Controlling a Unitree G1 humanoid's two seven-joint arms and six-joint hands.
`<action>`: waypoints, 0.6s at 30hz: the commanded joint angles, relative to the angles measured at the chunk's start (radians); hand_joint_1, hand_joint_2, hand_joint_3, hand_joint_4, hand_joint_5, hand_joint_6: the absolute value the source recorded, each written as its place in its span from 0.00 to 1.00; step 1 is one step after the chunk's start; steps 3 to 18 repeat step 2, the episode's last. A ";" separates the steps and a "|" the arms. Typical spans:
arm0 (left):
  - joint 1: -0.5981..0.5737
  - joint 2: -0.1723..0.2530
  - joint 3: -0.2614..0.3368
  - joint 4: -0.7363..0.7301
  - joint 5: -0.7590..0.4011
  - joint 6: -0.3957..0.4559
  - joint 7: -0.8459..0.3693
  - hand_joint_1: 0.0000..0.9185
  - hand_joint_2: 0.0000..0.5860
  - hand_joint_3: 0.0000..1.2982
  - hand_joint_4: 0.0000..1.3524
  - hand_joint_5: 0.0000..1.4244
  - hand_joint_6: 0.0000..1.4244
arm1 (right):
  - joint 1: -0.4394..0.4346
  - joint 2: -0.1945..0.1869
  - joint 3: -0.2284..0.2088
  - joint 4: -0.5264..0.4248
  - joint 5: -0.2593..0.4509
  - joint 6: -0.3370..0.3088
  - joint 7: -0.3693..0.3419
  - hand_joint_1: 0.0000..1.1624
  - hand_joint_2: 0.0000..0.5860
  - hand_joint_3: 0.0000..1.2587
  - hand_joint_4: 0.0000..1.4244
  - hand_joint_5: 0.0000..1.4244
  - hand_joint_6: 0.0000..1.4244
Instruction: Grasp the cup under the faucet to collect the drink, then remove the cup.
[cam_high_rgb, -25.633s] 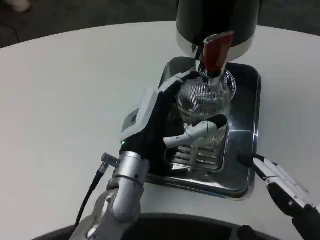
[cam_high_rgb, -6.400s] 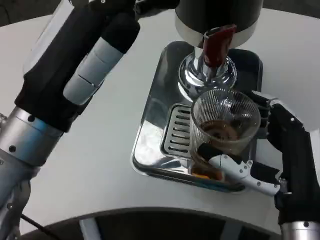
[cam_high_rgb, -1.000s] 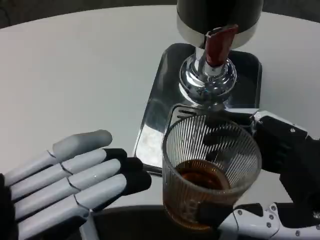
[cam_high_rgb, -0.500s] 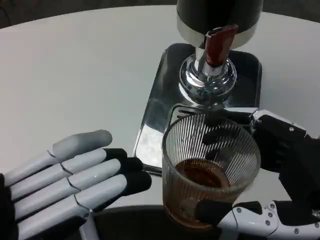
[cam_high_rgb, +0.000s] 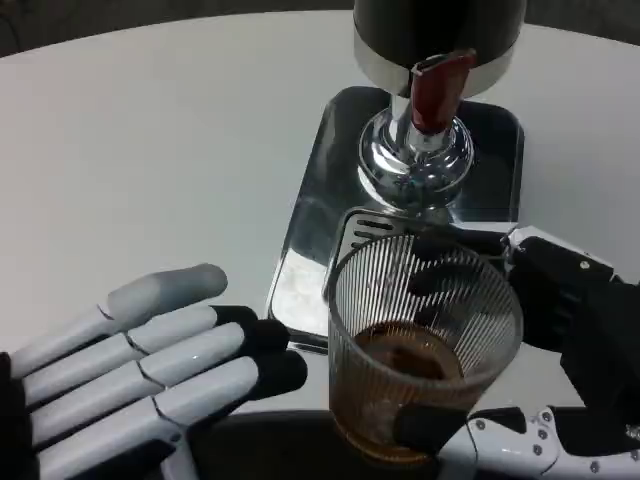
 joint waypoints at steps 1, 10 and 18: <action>0.012 -0.011 0.006 -0.014 -0.008 -0.011 0.008 0.00 0.12 0.06 0.00 0.05 0.00 | 0.009 0.008 -0.002 -0.026 0.013 -0.049 -0.001 0.81 0.30 0.56 0.56 0.62 0.52; 0.013 -0.011 0.007 -0.015 -0.008 -0.010 0.008 0.00 0.12 0.06 0.00 0.05 0.00 | 0.011 0.008 -0.002 -0.026 0.013 -0.050 -0.001 0.81 0.30 0.56 0.56 0.62 0.52; 0.013 -0.011 0.007 -0.015 -0.008 -0.010 0.008 0.00 0.12 0.06 0.00 0.05 0.00 | 0.011 0.008 -0.002 -0.026 0.013 -0.050 -0.001 0.81 0.30 0.56 0.56 0.62 0.52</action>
